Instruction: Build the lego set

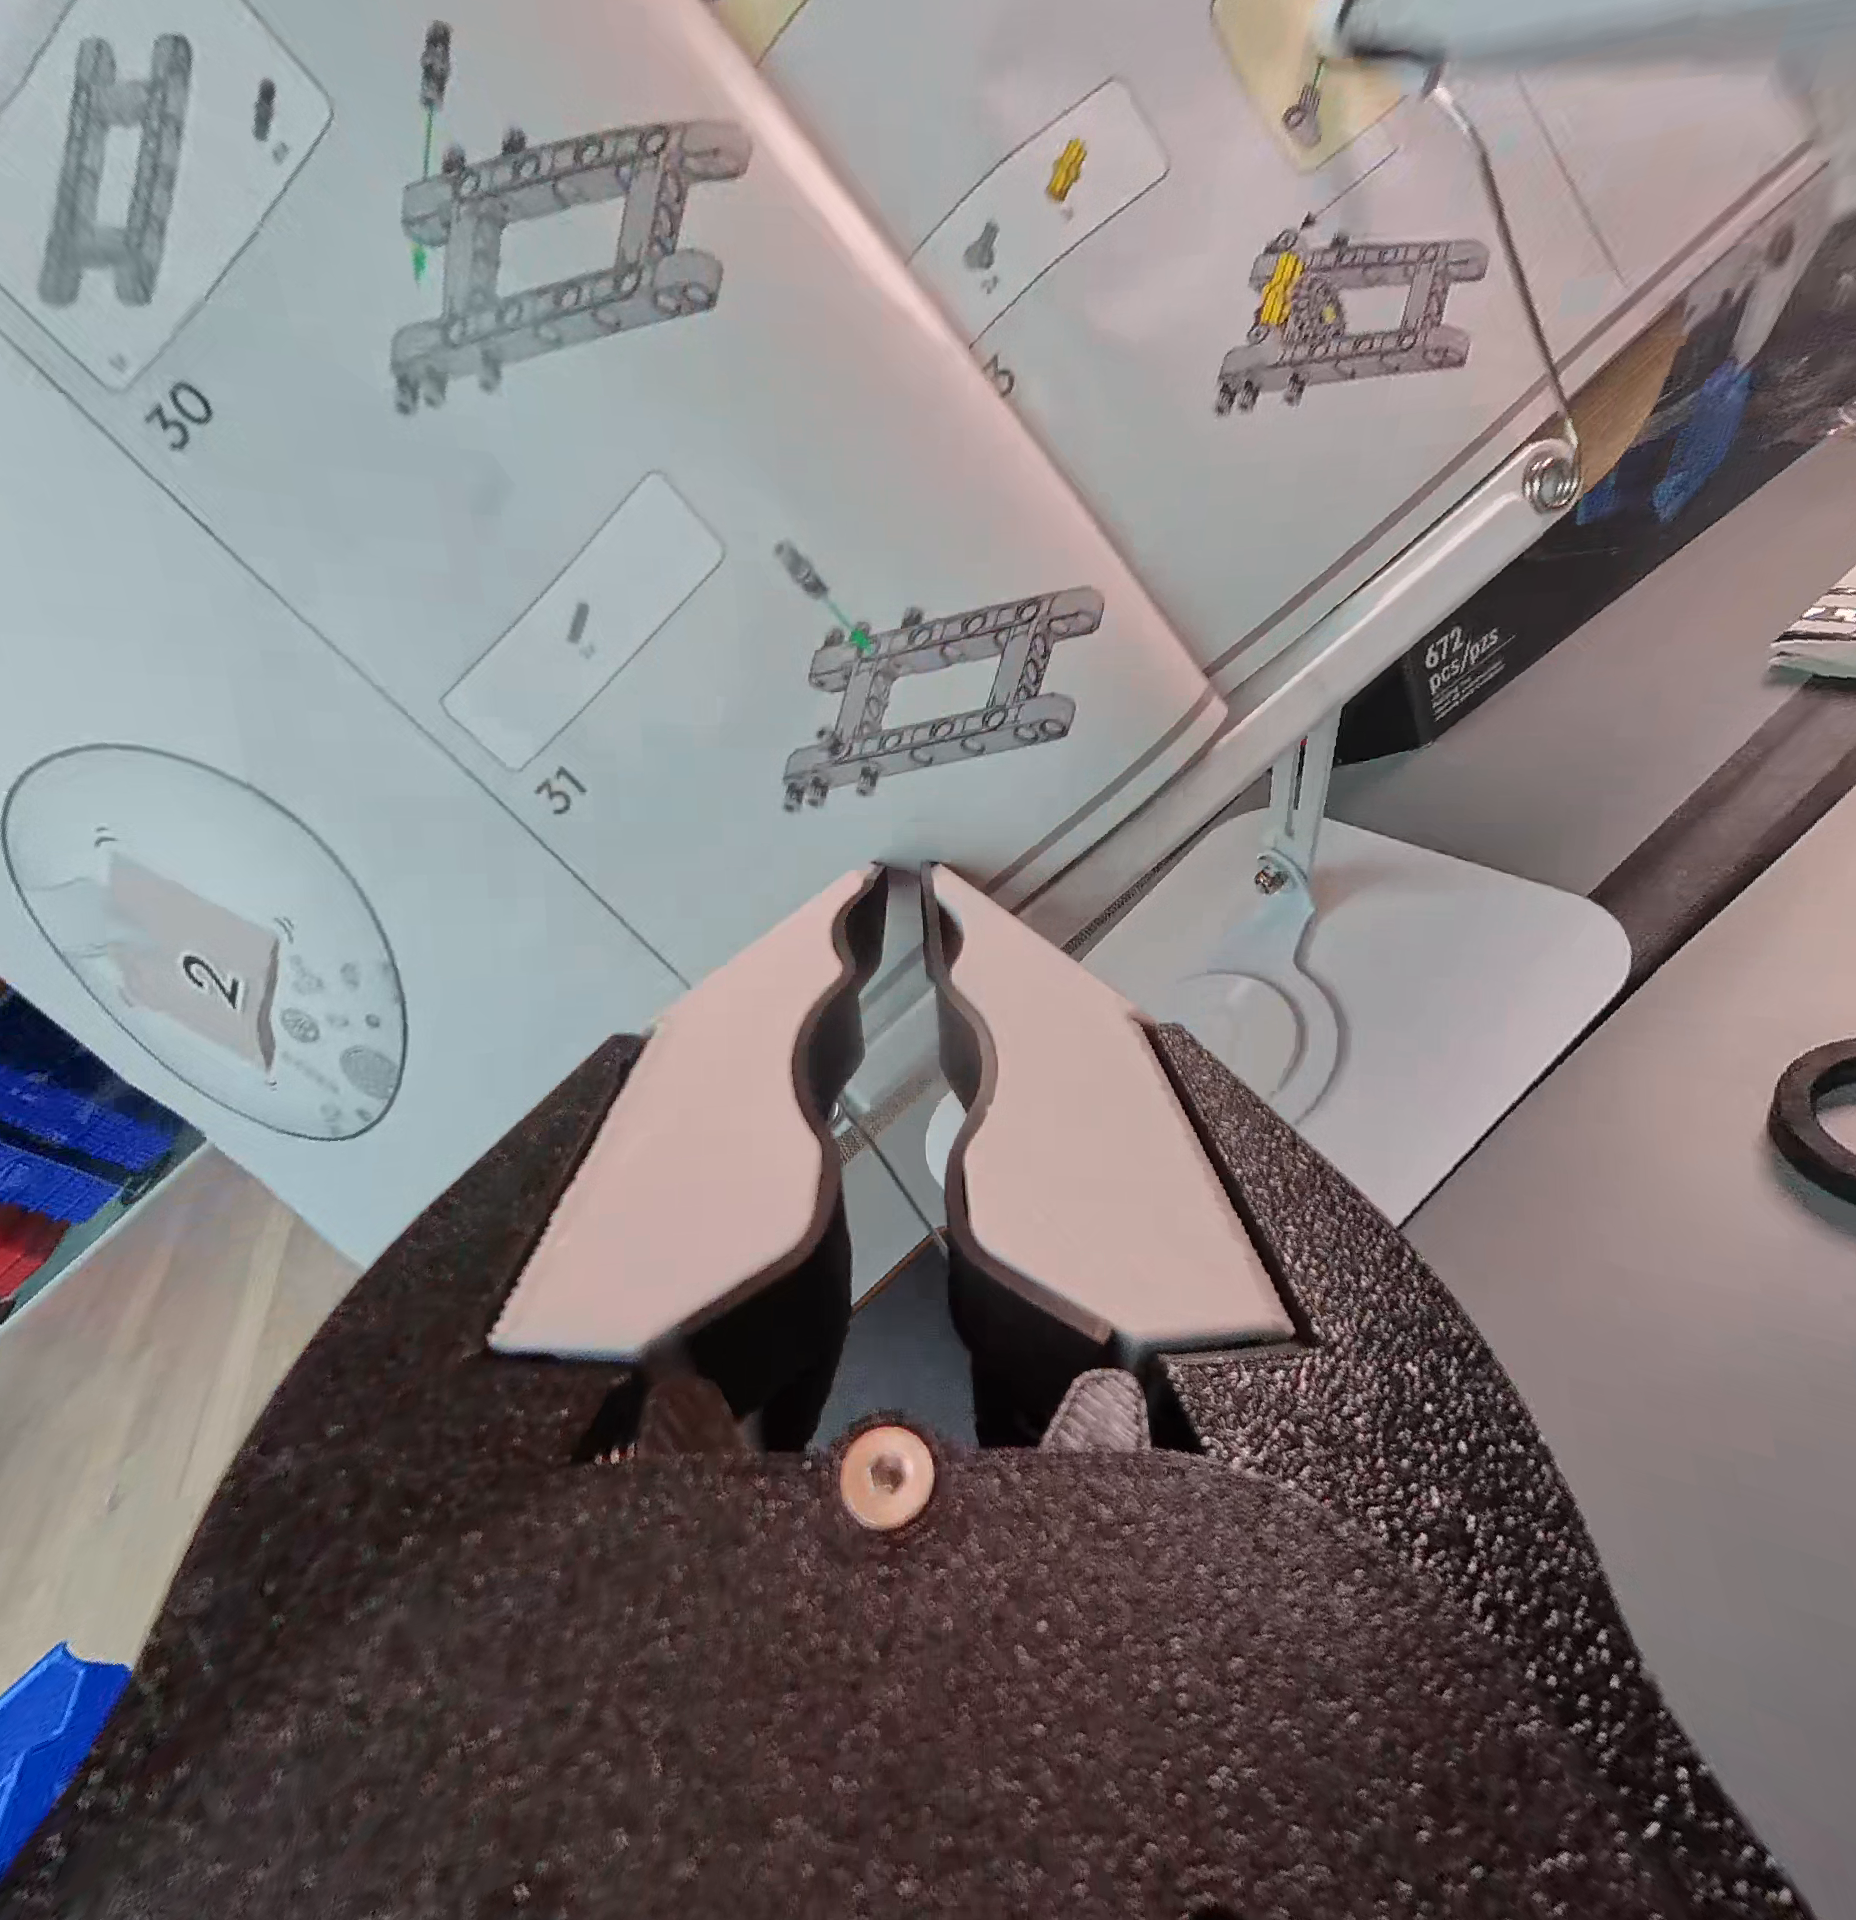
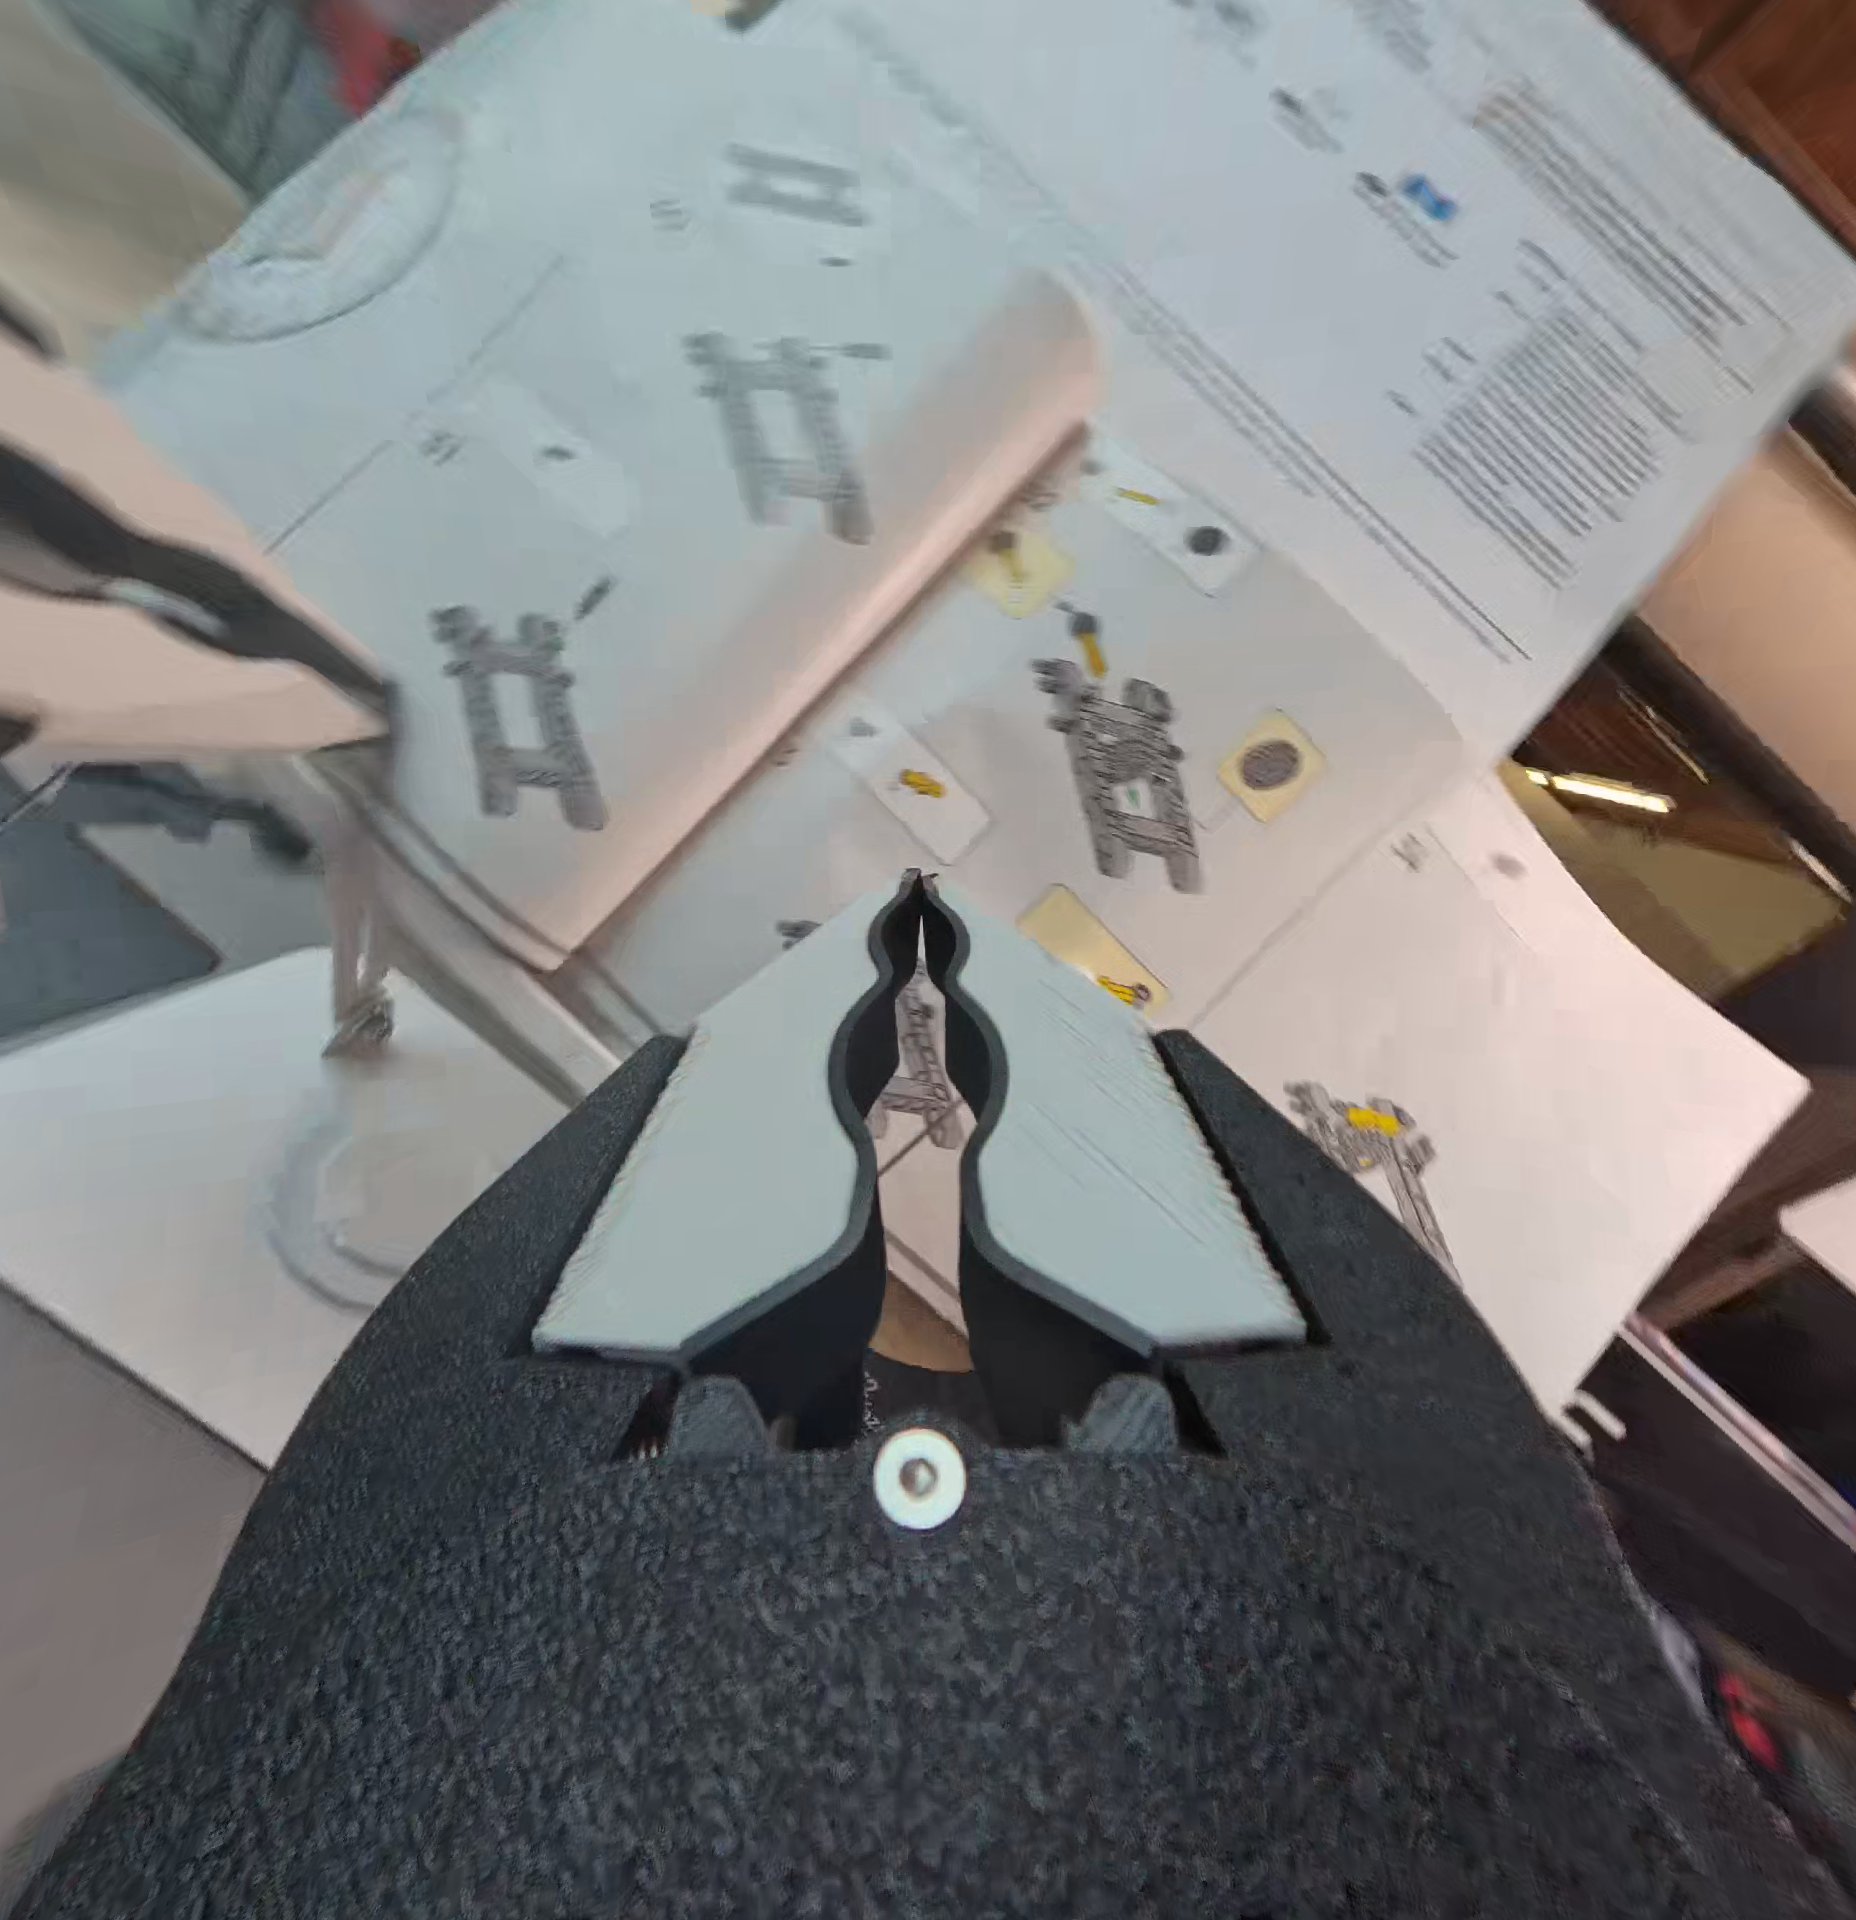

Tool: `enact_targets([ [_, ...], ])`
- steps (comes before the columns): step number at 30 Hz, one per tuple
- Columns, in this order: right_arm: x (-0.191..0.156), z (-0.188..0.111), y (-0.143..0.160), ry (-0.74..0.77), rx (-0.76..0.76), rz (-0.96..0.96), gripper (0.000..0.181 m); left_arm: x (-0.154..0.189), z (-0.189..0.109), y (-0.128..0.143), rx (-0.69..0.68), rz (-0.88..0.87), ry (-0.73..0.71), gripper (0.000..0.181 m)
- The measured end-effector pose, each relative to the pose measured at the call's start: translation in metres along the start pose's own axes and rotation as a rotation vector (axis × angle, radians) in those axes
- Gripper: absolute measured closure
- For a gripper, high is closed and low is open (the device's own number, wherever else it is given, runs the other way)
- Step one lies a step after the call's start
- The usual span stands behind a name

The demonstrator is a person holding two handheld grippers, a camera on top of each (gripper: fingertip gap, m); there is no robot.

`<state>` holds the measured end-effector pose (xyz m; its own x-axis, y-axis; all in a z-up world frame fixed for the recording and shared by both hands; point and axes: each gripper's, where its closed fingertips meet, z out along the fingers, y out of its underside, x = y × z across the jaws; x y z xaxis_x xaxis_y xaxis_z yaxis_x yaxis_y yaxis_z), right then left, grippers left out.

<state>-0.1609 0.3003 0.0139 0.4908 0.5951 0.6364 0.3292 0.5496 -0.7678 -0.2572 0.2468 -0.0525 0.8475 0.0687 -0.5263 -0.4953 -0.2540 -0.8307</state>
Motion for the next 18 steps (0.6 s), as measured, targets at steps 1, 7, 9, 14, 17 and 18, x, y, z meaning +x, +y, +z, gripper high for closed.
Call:
enact_targets([
  [1, 0.017, -0.003, 0.004, 0.06, -0.008, 0.117, 0.181, -0.003, 0.0, 0.005, -0.01, -0.006, 0.011, 0.175],
  [7, 0.01, 0.009, 0.059, 0.01, -0.139, 0.446, 0.168, -0.017, -0.002, 0.009, -0.012, 0.038, -0.006, 0.178],
  [9, -0.007, 0.011, 0.044, -0.045, -0.097, 0.227, 0.18, -0.017, -0.003, 0.008, -0.01, 0.027, -0.007, 0.178],
  [14, -0.039, 0.016, 0.035, -0.135, -0.105, -0.053, 0.181, -0.019, -0.005, 0.017, -0.009, -0.008, -0.002, 0.173],
  [17, -0.033, 0.013, 0.024, -0.103, -0.099, 0.002, 0.158, -0.021, -0.013, 0.023, 0.004, -0.069, 0.026, 0.166],
  [18, -0.035, 0.01, 0.013, -0.098, -0.058, -0.03, 0.157, -0.022, -0.017, 0.024, 0.016, -0.107, 0.032, 0.163],
])
